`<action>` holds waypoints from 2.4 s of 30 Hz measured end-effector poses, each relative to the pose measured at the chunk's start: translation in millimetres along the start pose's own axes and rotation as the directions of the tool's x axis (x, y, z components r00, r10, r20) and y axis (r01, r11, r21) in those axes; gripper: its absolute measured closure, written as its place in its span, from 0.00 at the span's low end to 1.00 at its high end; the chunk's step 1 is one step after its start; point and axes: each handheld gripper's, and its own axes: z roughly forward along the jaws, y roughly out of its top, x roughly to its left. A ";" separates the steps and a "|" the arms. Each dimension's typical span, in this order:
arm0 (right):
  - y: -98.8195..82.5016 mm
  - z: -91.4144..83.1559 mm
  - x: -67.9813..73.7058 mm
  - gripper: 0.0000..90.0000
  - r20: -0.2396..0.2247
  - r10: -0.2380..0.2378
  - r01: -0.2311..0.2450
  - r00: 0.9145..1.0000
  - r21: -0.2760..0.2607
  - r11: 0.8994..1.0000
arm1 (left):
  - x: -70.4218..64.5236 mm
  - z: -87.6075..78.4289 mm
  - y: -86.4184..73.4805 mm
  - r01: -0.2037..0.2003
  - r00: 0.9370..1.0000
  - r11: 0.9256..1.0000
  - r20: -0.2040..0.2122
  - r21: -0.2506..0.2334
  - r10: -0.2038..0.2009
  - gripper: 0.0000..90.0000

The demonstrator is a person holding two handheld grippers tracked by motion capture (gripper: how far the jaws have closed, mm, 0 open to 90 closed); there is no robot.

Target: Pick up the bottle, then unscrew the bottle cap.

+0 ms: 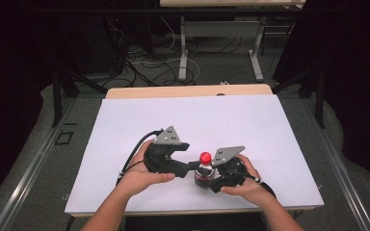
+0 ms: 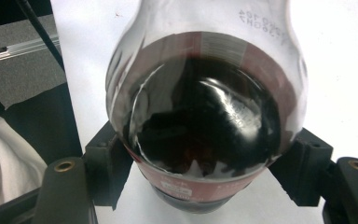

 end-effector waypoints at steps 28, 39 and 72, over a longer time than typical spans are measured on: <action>0.8 -0.6 6.4 0.32 -0.048 -0.019 0.019 0.999 -0.007 1.000 | -4.3 23.0 17.5 -0.117 0.988 0.991 0.111 0.068 0.109 0.66; 1.7 -1.2 6.8 0.32 -0.035 -0.012 0.011 0.999 -0.015 1.000 | -12.1 21.6 20.4 -0.106 0.994 0.992 0.044 0.073 0.103 0.68; 5.5 -0.9 16.5 0.32 -0.078 -0.029 0.026 0.997 -0.031 0.999 | -0.6 4.7 22.7 -0.182 0.968 0.978 0.195 0.105 0.159 0.62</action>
